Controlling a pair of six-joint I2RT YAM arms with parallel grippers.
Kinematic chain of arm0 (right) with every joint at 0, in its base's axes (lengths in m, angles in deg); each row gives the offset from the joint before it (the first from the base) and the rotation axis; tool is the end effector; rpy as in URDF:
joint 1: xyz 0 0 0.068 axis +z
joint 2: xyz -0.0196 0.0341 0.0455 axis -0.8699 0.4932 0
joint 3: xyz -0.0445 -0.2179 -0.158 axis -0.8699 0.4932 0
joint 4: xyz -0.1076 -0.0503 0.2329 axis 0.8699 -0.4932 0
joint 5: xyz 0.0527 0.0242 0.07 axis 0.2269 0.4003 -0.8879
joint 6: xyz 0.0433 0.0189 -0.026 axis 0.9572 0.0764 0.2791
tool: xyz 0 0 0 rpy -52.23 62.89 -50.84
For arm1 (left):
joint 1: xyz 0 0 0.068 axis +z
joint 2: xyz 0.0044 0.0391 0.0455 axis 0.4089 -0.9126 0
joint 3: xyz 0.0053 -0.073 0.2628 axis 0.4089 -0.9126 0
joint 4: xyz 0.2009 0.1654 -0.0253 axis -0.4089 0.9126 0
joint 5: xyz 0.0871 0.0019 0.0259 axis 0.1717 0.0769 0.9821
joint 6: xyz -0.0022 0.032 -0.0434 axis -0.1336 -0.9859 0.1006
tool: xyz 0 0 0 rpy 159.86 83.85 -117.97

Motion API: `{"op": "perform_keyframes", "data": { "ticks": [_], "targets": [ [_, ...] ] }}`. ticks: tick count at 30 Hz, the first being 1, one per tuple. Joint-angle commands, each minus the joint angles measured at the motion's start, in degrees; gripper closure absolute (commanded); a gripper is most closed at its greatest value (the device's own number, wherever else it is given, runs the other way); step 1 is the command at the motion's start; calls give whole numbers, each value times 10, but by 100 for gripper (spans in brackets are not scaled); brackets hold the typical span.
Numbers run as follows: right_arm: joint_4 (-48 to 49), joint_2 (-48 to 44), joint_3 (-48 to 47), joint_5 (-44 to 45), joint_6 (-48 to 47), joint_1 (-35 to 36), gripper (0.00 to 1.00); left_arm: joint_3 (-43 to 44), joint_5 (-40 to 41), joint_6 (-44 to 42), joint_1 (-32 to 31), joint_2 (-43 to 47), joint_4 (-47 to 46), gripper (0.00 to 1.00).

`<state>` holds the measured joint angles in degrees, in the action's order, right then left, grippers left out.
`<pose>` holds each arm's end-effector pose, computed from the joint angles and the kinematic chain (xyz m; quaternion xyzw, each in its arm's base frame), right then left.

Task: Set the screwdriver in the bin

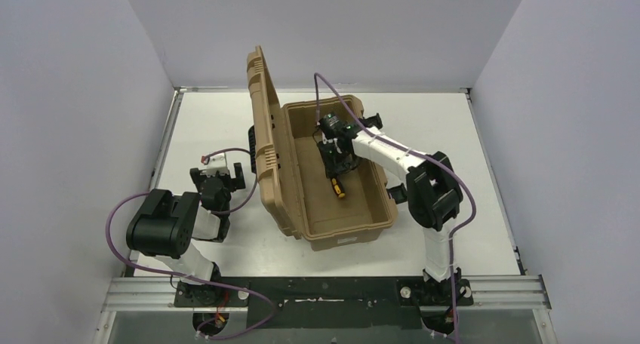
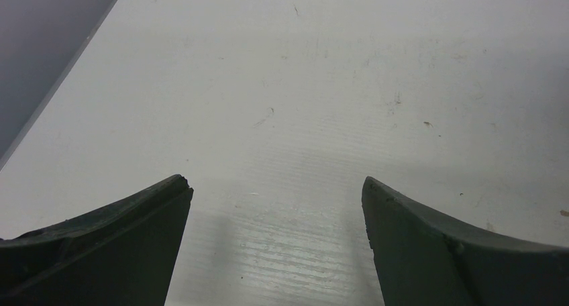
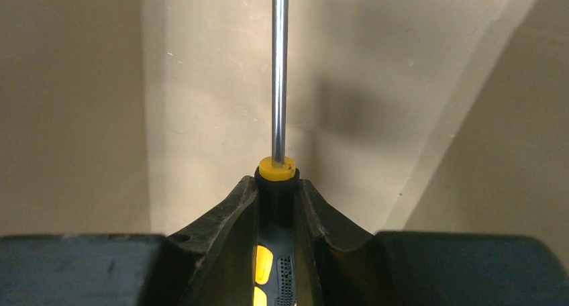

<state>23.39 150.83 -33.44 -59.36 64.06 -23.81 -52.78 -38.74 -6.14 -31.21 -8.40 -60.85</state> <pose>0.3365 0.2554 0.2330 -0.1562 0.9651 0.1460 0.1515 0.2377 -0.0178 0.1242 -0.0635 0.7666 0.0831 0.6336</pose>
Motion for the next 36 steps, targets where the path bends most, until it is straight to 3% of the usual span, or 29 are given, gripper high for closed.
{"op": "perform_keyframes", "data": {
  "ticks": [1, 9, 17, 23, 27, 32, 36],
  "targets": [
    [64, 18, 24, 13, 17, 11, 100, 15, -7, 3, 3, 3, -16, 3],
    [102, 41, 70, 39, 35, 13, 97, 15, -7, 3, 2, 4, -16, 3],
    [80, 27, 43, 62, 38, 13, 47, 15, -7, 2, 4, 2, -18, 3],
    [61, -15, -14, 65, 16, 4, 29, 15, -7, 2, 3, 2, -18, 3],
    [83, -64, -41, 65, -26, -1, 1, 15, -7, 1, 3, 2, -18, 3],
    [163, -159, -5, 64, -62, -31, 0, 15, -7, 2, 3, 2, -18, 3],
    [261, -259, 89, 63, -71, -92, 0, 15, -7, 2, 3, 3, -17, 3]
  ]
}}
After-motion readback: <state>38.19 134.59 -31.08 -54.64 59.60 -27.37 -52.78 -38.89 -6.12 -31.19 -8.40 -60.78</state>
